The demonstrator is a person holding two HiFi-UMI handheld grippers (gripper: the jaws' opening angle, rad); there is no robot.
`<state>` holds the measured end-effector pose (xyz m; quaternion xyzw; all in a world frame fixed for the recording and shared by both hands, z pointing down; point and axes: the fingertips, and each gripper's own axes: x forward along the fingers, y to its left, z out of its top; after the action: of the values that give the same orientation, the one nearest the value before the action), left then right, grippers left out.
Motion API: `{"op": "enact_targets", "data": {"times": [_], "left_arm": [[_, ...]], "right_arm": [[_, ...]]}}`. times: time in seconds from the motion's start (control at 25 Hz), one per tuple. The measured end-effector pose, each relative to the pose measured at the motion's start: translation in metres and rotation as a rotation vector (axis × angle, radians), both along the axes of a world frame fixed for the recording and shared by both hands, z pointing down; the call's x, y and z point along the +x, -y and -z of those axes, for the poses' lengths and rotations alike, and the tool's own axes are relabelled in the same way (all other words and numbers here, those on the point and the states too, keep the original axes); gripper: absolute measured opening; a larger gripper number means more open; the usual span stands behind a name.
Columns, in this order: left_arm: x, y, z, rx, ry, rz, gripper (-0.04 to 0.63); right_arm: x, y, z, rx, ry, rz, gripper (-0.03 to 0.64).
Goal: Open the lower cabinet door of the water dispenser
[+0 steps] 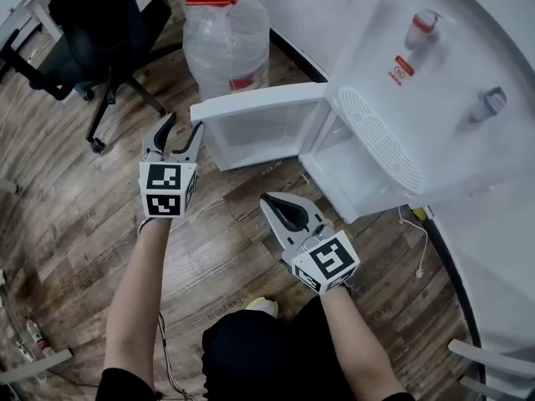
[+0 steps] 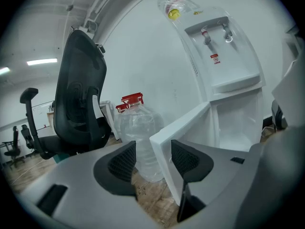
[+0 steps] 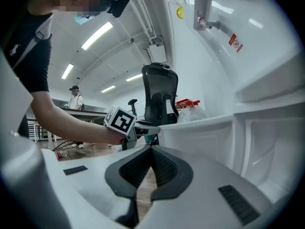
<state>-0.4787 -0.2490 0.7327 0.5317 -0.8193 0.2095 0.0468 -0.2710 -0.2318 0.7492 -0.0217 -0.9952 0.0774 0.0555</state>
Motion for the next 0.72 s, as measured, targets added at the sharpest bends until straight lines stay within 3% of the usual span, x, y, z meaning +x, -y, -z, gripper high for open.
{"op": "enact_targets", "data": {"times": [0.48, 0.72], "left_arm": [[0.027, -0.012, 0.014, 0.013, 0.023, -0.011, 0.238], [0.067, -0.014, 0.024, 0.039, 0.004, -0.058, 0.164]], "right_arm": [[0.029, 0.0, 0.013, 0.002, 0.026, -0.026, 0.023], [0.057, 0.001, 0.028, 0.032, 0.042, -0.054, 0.023]]}}
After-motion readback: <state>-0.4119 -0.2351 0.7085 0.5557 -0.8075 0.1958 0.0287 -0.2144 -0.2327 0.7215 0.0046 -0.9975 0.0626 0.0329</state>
